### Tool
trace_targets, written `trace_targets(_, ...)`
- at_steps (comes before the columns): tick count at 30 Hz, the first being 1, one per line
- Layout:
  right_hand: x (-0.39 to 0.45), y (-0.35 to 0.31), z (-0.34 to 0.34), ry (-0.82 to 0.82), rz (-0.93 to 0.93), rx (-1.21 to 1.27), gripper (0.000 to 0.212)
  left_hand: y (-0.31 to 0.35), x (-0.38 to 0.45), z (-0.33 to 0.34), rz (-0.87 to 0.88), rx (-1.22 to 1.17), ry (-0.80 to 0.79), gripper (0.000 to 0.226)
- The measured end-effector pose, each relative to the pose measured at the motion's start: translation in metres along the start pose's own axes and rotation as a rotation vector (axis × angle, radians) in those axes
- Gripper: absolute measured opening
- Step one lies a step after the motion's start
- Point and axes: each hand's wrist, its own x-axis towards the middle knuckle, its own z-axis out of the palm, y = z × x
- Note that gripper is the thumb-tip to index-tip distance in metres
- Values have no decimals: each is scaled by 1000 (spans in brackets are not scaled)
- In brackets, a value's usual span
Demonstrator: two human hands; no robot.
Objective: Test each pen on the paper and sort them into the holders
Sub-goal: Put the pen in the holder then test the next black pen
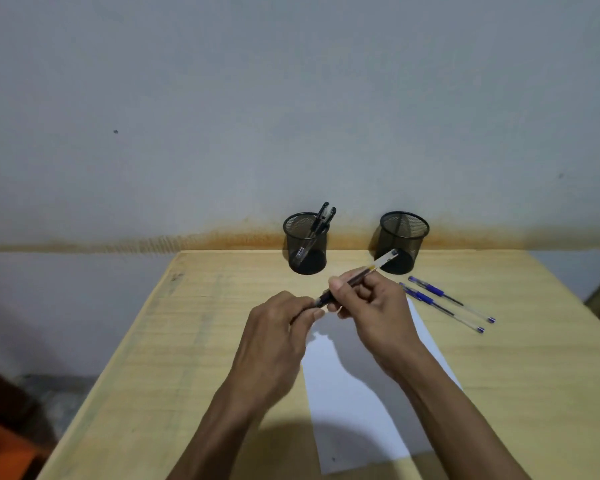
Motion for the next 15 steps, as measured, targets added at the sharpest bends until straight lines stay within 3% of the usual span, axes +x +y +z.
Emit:
trace_targets(4,-4,-7,-22,27,-41,106,7,12,-2,-6,76,53,-56,23)
trace_targets(8,12,-22,-73,257,-47,320,10,-22,-4,-29,-143,21,-39,31)
trace_targets(15,7,1,-54,151,42,228,6,-45,8,-15,-300,68,-4,19)
